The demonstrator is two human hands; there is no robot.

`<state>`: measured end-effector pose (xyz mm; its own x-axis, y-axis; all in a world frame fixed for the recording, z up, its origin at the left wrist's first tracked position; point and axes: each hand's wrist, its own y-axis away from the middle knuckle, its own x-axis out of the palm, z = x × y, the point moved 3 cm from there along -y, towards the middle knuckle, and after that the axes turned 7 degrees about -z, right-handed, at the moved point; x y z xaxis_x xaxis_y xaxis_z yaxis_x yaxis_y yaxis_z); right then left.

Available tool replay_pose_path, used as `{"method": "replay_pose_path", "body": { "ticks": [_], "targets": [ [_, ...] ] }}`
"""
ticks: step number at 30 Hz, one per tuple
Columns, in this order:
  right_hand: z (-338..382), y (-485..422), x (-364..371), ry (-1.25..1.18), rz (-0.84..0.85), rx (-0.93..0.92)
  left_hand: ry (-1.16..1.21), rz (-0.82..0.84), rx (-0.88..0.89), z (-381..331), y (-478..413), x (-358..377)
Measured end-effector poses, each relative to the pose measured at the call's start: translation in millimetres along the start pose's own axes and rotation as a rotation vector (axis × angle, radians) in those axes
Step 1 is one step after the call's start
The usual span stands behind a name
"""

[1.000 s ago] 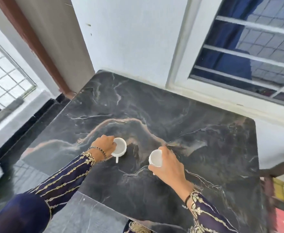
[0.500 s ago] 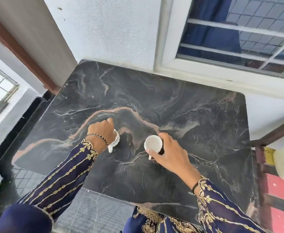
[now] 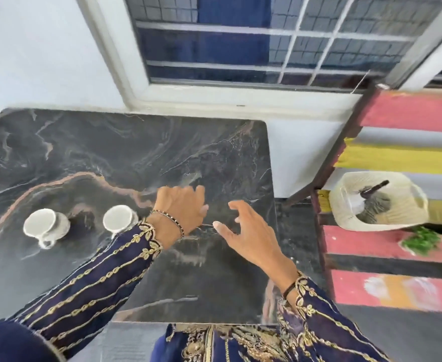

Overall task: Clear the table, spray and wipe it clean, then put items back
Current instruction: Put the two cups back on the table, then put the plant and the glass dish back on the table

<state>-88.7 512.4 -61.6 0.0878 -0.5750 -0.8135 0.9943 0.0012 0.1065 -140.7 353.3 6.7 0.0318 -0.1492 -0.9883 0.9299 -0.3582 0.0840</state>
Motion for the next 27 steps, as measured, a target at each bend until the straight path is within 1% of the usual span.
{"method": "replay_pose_path", "body": {
  "ticks": [3, 7, 12, 15, 18, 23, 25, 27],
  "targets": [
    [-74.8, 11.3, -38.7, -0.012, -0.026, 0.062, 0.042, 0.006, 0.099, -95.6, -29.1, 0.5],
    [-180.0, 25.3, -84.7, -0.036, -0.037, 0.138, 0.109, 0.055, 0.167, -213.0, -71.3, 12.7],
    [-307.2, 45.7, -128.3, -0.061, -0.053, 0.299, 0.128, 0.146, 0.271, -333.8, -110.3, 40.3],
    [-374.2, 62.4, -142.1, -0.072, -0.07, 0.394, 0.146, 0.205, 0.359, -393.1, -124.0, 53.9],
    [-436.8, 80.8, -149.0, -0.093, -0.116, 0.497, 0.17, 0.224, 0.448, -447.3, -138.1, 65.0],
    [-529.4, 104.8, -156.5, 0.026, -0.154, 0.624, 0.229, 0.215, 0.593, -534.7, -168.2, 86.2],
    [-562.0, 110.1, -154.5, 0.092, -0.131, 0.654, 0.278, 0.204, 0.639, -571.8, -182.7, 100.5],
    [-593.2, 112.6, -150.7, 0.138, -0.071, 0.687, 0.331, 0.177, 0.68, -611.6, -200.0, 115.8]
  ]
}}
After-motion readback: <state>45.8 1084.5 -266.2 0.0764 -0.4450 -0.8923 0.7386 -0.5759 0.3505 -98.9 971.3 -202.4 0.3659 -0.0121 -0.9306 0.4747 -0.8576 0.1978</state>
